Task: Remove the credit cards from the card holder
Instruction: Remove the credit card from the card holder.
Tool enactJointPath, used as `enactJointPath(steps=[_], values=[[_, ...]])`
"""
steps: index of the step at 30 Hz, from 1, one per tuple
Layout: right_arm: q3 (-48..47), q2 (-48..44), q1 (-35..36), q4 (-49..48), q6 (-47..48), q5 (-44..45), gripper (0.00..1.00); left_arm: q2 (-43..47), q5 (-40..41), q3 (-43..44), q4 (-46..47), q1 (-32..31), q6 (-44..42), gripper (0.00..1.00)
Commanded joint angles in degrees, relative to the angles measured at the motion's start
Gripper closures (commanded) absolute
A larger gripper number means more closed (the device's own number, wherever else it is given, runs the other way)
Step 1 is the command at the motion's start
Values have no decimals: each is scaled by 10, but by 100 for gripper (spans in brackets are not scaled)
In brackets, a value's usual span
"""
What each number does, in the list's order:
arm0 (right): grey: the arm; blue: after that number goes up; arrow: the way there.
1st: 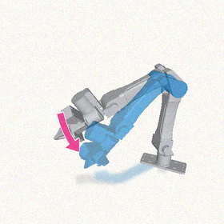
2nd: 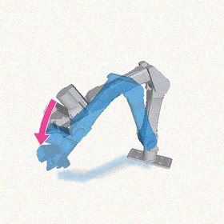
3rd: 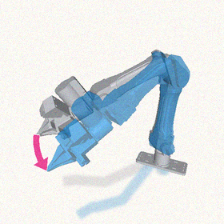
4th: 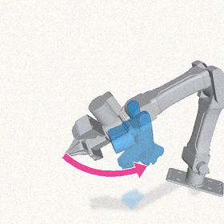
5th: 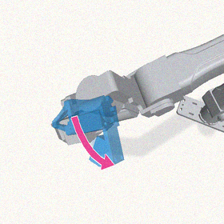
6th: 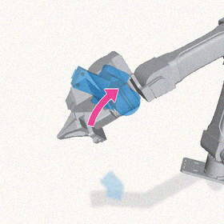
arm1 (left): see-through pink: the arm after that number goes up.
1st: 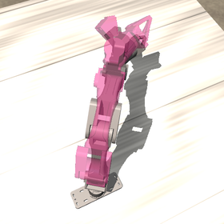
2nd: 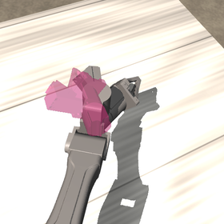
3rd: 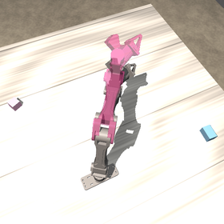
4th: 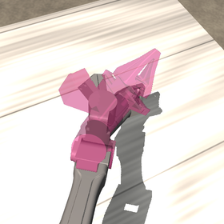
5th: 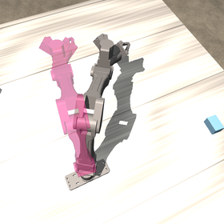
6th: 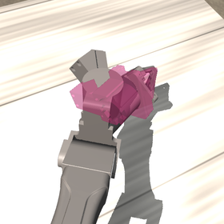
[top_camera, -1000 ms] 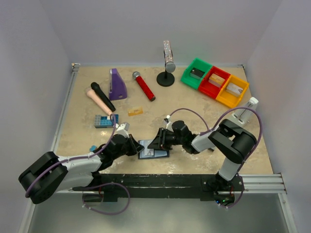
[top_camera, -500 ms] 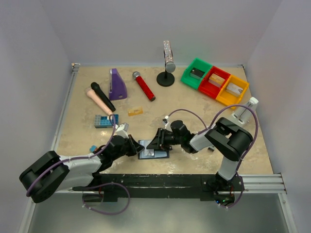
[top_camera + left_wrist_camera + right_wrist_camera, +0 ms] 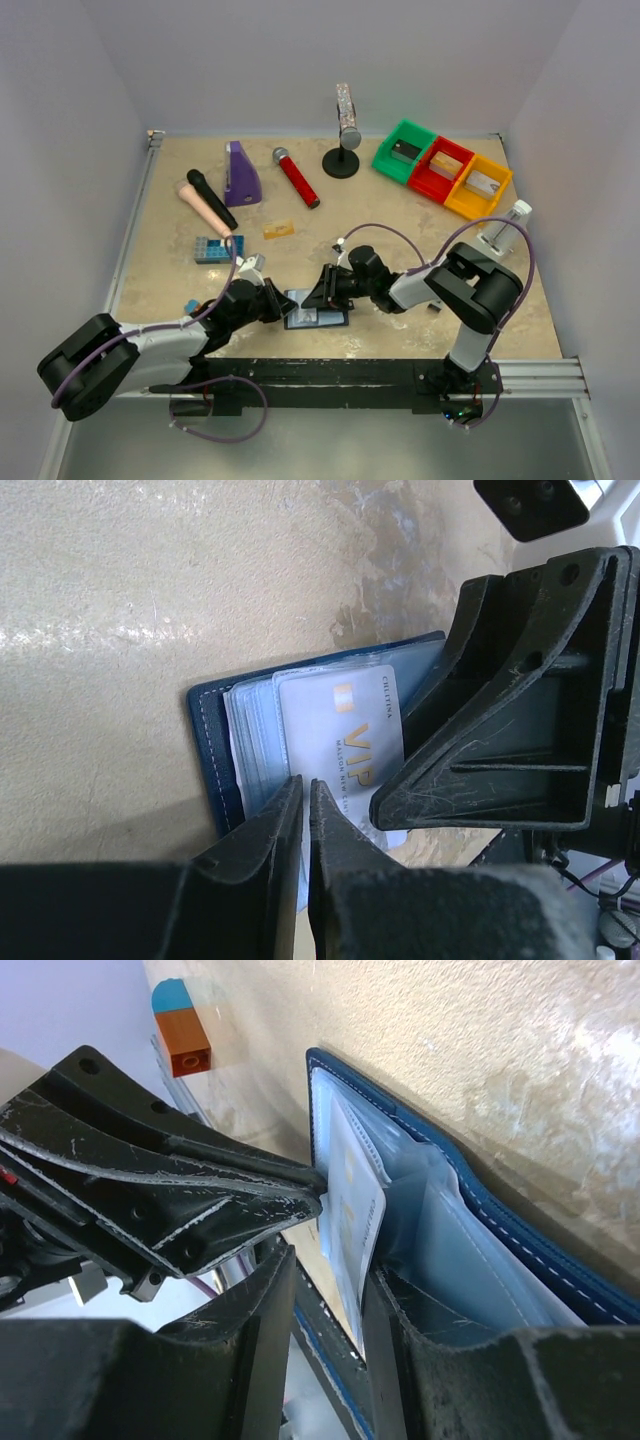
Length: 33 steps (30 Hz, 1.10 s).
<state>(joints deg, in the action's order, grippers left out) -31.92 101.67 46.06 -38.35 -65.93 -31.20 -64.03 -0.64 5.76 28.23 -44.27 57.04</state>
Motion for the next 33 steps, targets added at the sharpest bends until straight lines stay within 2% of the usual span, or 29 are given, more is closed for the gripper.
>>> enactJointPath(steps=[1,3,5,19,33], values=[[-17,-38,6,23,25,-4,65,8,-6,-8,-57,-6,-8,85],[-16,-40,5,24,26,-3,66,10,-3,-7,-64,-6,-8,80],[-15,-43,5,27,27,-3,66,9,-2,-7,-66,-6,-9,80],[-7,-69,5,54,41,7,68,2,4,-16,-61,-6,-9,100],[2,-87,4,73,52,16,70,-8,4,-25,-49,-6,-5,100]])
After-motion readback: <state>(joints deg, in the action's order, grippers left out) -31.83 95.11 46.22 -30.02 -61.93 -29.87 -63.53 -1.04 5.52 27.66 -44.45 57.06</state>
